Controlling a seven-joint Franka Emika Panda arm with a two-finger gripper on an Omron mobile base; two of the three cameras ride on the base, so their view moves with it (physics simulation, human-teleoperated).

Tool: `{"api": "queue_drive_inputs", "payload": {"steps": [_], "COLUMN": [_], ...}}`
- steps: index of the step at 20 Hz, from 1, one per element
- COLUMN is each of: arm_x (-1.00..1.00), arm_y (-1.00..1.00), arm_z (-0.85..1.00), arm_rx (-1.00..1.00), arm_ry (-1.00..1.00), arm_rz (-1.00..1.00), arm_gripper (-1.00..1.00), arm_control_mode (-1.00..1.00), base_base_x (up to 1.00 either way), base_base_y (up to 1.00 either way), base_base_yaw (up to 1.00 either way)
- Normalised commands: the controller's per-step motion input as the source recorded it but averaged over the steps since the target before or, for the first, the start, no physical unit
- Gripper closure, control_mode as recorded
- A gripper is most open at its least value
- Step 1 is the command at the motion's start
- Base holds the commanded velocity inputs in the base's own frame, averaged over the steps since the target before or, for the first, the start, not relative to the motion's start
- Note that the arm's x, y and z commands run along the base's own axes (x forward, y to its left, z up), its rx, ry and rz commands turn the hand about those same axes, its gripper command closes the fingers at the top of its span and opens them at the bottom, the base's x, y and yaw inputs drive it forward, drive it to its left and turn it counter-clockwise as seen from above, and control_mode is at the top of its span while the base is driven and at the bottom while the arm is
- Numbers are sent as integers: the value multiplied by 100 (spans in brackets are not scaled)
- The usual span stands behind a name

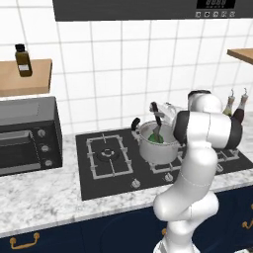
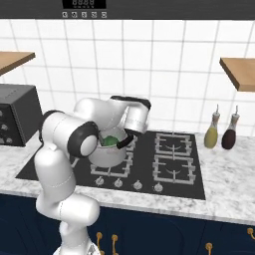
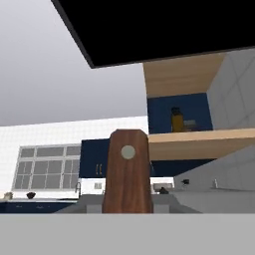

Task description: Put the avocado and broccoli in the pot. Retrieve the spatula and lightly stir the vegetables in the pot.

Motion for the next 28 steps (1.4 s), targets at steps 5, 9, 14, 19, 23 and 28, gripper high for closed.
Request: {"api": "queue_drive_inputs", "payload": {"steps": [5,9,14,19,23,28], "arm_x": [9,35,14,0,0,0], "arm_y": [-12,-11,-1,-3,-22,-24], "arm_z": [-7,-48,-33,0,1,8], "arm_rx": [-33,-18,-5,-3,-14,-13], "arm_ry": [1,6,2,-2,-4,-4], "arm_rz": [-3,-1,0,0,-5,-7], "arm_gripper": [100,100,100,100,100,100], "arm_control_mode": [-100,-100,-100,-100,-100,-100], "base_base_x": [0,0,0,0,0,0], "base_base_y": [0,0,0,0,0,0], "base_base_yaw": [0,0,0,0,0,0]}}
